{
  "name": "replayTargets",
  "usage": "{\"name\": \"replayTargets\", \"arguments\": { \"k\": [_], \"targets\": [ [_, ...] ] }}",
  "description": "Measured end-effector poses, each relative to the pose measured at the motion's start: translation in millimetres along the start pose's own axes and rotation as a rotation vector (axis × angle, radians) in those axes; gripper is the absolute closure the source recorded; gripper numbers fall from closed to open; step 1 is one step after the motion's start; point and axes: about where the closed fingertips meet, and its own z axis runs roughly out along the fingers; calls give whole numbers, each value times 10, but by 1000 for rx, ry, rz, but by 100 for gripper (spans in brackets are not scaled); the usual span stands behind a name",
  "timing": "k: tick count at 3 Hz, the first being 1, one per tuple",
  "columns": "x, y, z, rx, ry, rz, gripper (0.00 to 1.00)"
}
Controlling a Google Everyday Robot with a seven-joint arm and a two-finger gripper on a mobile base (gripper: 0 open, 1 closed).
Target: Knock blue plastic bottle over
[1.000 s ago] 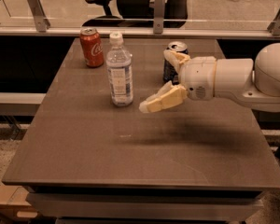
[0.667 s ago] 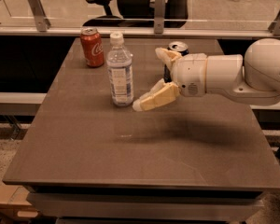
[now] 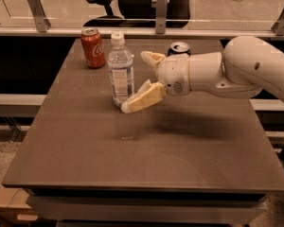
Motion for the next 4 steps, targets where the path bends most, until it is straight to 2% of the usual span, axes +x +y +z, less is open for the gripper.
{"name": "replayTargets", "arguments": {
  "k": [2,4],
  "targets": [
    [42,-46,252,-45,-37,10,0],
    [-45,-104,357,-65,-116,-14,0]
  ]
}}
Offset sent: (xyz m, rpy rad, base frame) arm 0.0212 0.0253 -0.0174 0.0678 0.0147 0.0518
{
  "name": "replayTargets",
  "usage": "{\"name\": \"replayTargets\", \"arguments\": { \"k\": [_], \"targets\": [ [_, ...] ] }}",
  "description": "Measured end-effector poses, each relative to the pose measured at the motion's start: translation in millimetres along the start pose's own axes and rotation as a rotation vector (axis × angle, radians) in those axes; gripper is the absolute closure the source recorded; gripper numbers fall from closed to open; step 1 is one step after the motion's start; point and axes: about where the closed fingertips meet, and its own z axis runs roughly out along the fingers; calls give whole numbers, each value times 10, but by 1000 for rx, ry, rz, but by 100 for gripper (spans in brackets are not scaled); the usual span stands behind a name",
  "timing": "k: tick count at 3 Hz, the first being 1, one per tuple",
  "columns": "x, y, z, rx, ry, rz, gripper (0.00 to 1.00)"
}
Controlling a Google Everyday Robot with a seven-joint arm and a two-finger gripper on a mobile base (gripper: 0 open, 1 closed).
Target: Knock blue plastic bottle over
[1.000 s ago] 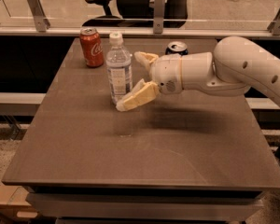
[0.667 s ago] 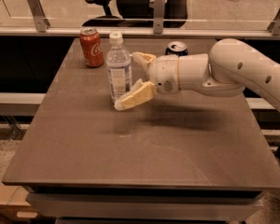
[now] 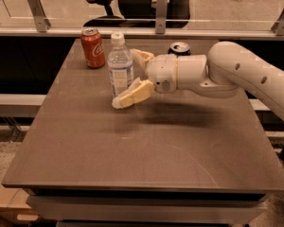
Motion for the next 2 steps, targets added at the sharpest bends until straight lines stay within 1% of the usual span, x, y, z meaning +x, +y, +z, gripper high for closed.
{"name": "replayTargets", "arguments": {
  "k": [1,2],
  "targets": [
    [-41,-3,66,-19,-14,-10,17],
    [-66,25,125,-34,-7,-19,40]
  ]
}}
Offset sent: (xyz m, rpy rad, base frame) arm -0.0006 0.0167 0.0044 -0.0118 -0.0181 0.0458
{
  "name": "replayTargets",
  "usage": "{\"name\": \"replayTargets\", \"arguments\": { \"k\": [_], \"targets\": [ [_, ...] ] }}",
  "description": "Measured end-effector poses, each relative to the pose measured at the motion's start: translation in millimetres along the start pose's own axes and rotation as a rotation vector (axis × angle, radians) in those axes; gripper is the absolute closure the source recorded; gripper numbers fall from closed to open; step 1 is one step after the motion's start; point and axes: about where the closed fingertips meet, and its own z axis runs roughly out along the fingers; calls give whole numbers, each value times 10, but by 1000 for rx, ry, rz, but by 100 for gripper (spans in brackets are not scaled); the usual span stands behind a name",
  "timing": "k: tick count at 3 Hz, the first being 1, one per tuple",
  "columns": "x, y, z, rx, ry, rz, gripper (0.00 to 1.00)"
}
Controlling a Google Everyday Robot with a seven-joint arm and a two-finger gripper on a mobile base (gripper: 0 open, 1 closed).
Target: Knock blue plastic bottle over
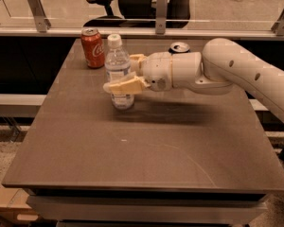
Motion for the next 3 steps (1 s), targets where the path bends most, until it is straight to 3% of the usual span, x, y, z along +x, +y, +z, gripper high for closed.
{"name": "replayTargets", "arguments": {
  "k": [2,3],
  "targets": [
    [-45,21,-28,2,35,-13,87],
    [-43,-20,-196,36,84,-14,100]
  ]
}}
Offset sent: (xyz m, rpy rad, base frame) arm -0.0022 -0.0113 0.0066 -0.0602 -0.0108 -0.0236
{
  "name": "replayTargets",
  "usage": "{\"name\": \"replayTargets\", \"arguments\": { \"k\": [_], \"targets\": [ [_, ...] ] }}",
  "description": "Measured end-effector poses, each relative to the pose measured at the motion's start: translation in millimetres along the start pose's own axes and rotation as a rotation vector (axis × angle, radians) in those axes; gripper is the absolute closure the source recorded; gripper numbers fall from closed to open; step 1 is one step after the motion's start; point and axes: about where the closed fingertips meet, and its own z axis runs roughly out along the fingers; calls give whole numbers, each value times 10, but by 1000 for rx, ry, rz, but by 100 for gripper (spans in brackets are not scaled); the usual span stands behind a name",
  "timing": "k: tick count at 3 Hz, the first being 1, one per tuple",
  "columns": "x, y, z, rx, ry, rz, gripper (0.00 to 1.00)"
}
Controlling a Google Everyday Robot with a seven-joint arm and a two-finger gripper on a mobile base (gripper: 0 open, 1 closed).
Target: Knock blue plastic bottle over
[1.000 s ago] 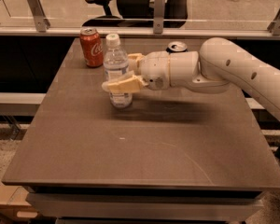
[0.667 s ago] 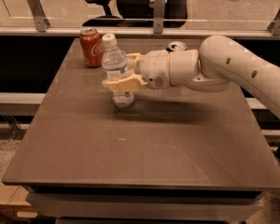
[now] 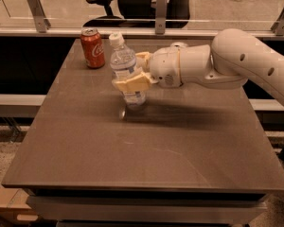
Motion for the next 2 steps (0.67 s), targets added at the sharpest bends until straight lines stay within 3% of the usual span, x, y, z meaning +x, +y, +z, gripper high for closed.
{"name": "replayTargets", "arguments": {
  "k": [2],
  "targets": [
    [131,-42,-436,94,148,36,100]
  ]
}}
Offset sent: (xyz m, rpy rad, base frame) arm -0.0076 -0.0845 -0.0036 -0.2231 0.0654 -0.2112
